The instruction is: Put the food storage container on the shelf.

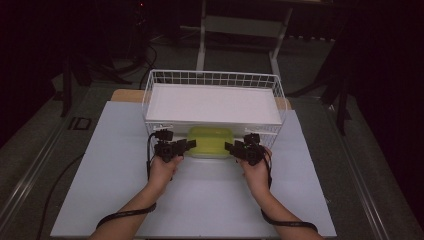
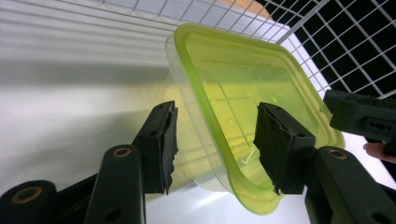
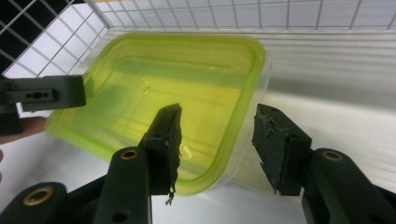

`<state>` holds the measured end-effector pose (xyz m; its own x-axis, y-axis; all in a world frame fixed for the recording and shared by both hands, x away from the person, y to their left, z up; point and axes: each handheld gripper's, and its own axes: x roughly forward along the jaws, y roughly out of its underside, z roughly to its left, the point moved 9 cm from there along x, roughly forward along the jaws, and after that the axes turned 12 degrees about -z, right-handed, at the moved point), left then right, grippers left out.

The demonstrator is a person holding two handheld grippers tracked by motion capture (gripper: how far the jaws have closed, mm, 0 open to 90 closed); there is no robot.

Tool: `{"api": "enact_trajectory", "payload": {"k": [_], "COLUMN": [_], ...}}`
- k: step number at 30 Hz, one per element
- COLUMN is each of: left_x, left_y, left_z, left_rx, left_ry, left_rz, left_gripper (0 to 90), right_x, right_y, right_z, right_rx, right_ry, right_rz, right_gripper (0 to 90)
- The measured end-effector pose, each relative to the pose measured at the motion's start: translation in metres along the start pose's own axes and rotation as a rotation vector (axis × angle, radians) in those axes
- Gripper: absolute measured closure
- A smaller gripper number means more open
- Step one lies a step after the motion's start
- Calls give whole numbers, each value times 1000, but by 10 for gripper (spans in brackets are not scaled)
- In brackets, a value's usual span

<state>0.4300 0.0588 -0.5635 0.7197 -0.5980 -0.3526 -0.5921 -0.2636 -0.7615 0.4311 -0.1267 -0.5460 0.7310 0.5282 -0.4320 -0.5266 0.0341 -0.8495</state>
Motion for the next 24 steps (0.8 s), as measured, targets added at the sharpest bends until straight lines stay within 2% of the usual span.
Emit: {"api": "enact_trajectory", "payload": {"k": [1, 3, 5, 7, 11, 13, 15, 17, 20, 22, 24], "left_x": [-2, -4, -7, -10, -17, -22, -28, -33, -41, -46, -53], "left_y": [1, 0, 2, 4, 6, 9, 16, 19, 21, 22, 23], "left_z": [1, 1, 2, 1, 2, 2, -1, -1, -3, -7, -9], "left_rx": [11, -1, 8, -13, -13, -3, 4, 32, 32, 36, 56], "left_ry": [1, 12, 10, 11, 6, -2, 14, 5, 20, 48, 42], "left_rz": [2, -11, -4, -11, -11, -4, 11, 17, 6, 7, 3], "left_gripper": [493, 485, 480, 477, 467, 466, 448, 437, 410, 368, 350], "right_x": [-2, -5, -9, -12, -19, -23, -26, -28, -30, -30, -30], "right_y": [0, 0, 1, 3, 8, 10, 13, 15, 17, 19, 20], "right_z": [1, 3, 4, 6, 7, 9, 12, 16, 23, 29, 35], "right_rx": [3, -3, -17, -31, -53, -53, -59, -59, -74, -80, -86], "right_ry": [-3, -12, -9, -11, -4, -6, -8, -15, -15, -24, -34], "right_rz": [-3, -9, -15, -17, -24, -29, -28, -27, -24, -23, -17], "right_gripper": [511, 508, 507, 505, 512, 509, 509, 512, 518, 523, 533]}}
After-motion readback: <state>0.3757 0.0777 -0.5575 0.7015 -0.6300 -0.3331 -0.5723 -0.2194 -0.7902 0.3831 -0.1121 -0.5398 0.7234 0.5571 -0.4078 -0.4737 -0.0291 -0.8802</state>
